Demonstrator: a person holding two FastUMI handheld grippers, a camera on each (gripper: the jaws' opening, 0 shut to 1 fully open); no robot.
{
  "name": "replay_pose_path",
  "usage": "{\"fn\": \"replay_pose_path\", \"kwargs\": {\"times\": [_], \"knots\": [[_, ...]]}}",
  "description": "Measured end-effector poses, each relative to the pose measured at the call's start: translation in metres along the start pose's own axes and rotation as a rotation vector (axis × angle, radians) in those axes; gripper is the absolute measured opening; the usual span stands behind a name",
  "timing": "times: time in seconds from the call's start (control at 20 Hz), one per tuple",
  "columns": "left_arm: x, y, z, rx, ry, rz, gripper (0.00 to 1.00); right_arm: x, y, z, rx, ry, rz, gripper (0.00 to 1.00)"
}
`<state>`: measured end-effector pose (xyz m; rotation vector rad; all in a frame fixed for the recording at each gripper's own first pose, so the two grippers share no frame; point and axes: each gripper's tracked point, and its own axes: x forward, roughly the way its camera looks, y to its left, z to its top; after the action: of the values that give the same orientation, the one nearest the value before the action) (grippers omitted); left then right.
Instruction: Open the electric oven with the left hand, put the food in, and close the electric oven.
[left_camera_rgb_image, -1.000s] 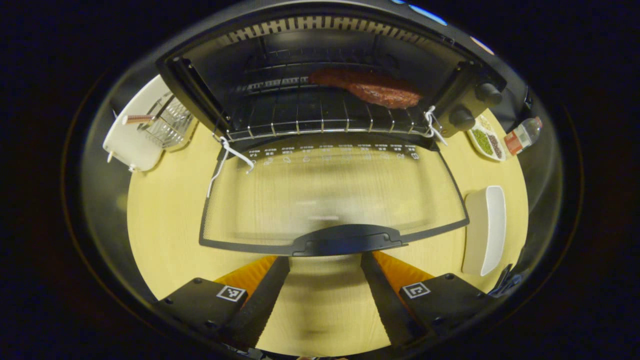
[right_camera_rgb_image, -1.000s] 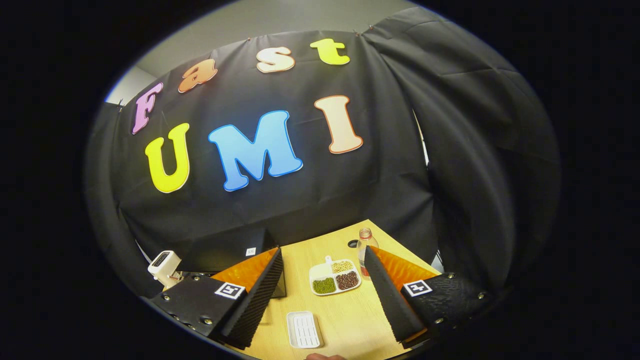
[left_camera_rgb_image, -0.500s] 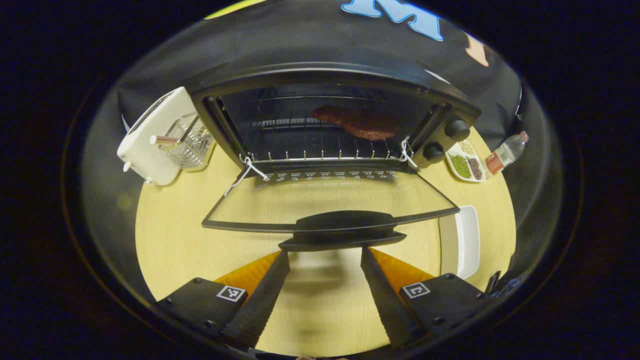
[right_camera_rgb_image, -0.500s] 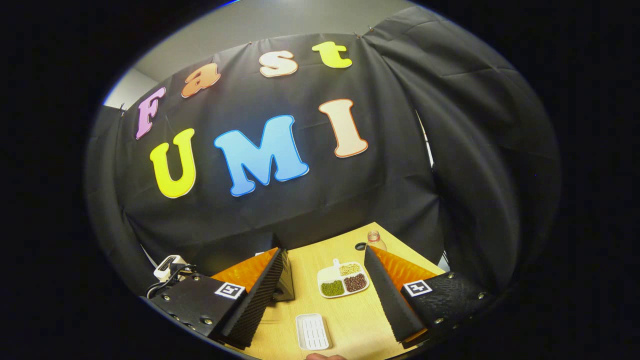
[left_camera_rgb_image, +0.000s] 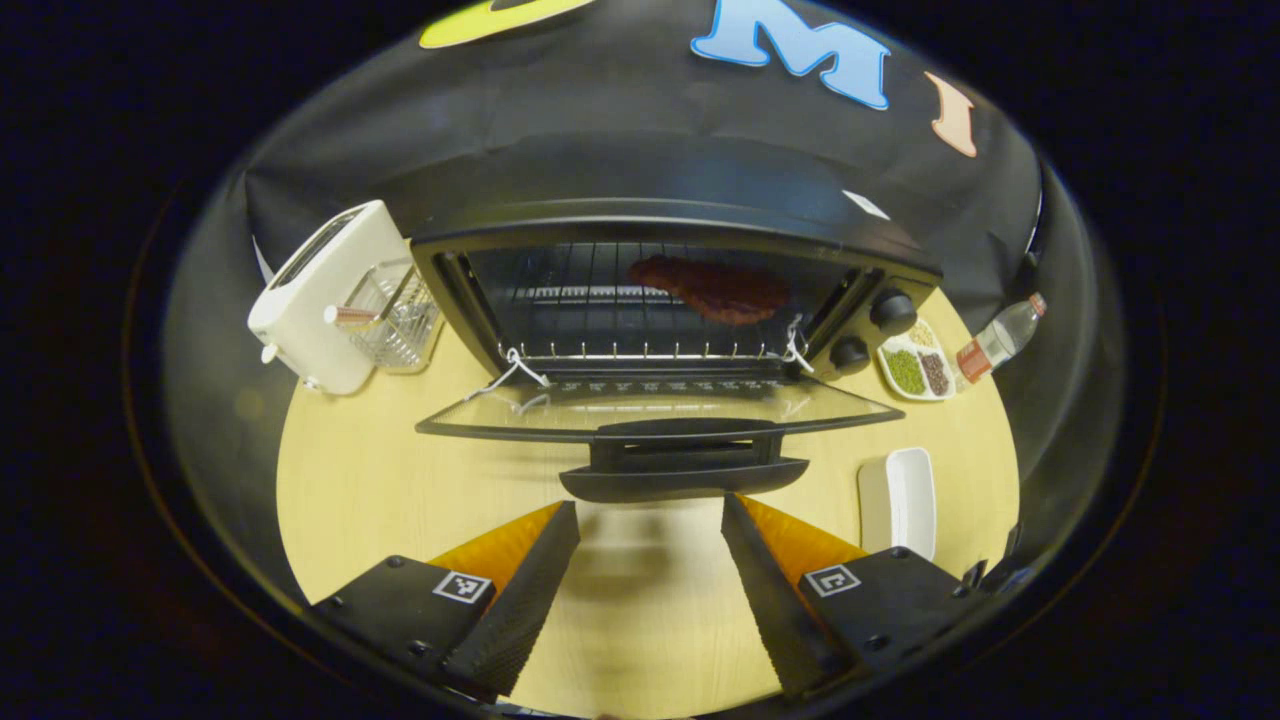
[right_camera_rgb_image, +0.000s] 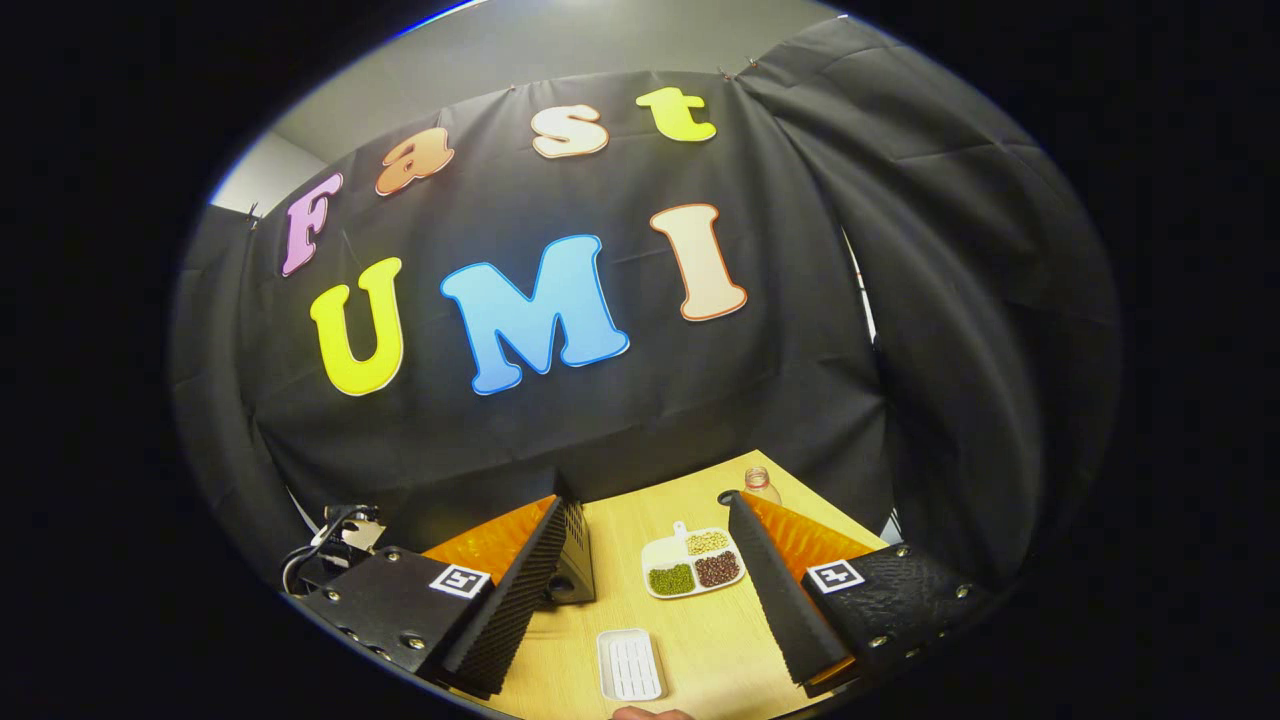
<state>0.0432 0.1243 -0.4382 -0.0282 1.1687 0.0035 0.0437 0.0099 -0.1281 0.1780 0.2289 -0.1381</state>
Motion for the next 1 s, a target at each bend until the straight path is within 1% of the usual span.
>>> {"fn": "replay_pose_path", "kwargs": {"times": [0.05,0.1,0.15,0.2,0.5,0.65,0.7,0.75,0.8,0.85,0.9,0.95,1.0], "knots": [[-0.002,0.0,0.001,-0.007,-0.005,-0.004,0.98,0.0,-0.002,0.002,0.001,-0.006,-0.007,0.99],[-0.002,-0.001,0.003,-0.013,-0.013,-0.007,0.98,-0.001,-0.004,0.004,0.006,-0.012,-0.012,0.94],[-0.003,-0.001,0.005,-0.018,-0.022,-0.011,0.98,-0.002,-0.005,0.006,0.007,-0.016,-0.019,0.94],[-0.004,-0.001,0.008,-0.023,-0.033,-0.016,0.98,-0.003,-0.008,0.007,0.007,-0.02,-0.025,0.99],[-0.018,-0.005,0.027,-0.049,-0.116,-0.022,0.98,-0.005,-0.011,0.016,-0.022,-0.045,-0.032,1.0],[-0.034,-0.005,0.043,-0.036,-0.18,-0.016,0.98,-0.007,-0.01,0.017,-0.036,-0.05,-0.029,0.99],[-0.04,-0.006,0.046,-0.029,-0.206,-0.012,1.0,-0.007,-0.008,0.018,-0.041,-0.052,-0.023,0.94],[-0.051,-0.01,0.053,-0.025,-0.241,-0.013,1.0,-0.007,-0.006,0.019,-0.05,-0.053,-0.016,0.94],[-0.065,-0.014,0.061,-0.025,-0.287,-0.017,0.98,-0.007,-0.004,0.021,-0.062,-0.057,-0.005,0.99],[-0.083,-0.018,0.07,-0.025,-0.342,-0.024,0.98,-0.006,-0.001,0.024,-0.076,-0.062,0.003,1.0],[-0.104,-0.023,0.081,-0.027,-0.407,-0.029,1.0,-0.005,0.001,0.027,-0.09,-0.067,0.015,1.0],[-0.126,-0.029,0.094,-0.03,-0.479,-0.035,0.98,-0.005,0.005,0.032,-0.105,-0.076,0.031,1.0],[-0.151,-0.035,0.106,-0.035,-0.556,-0.043,1.0,-0.004,0.009,0.038,-0.118,-0.086,0.046,0.99]]}}
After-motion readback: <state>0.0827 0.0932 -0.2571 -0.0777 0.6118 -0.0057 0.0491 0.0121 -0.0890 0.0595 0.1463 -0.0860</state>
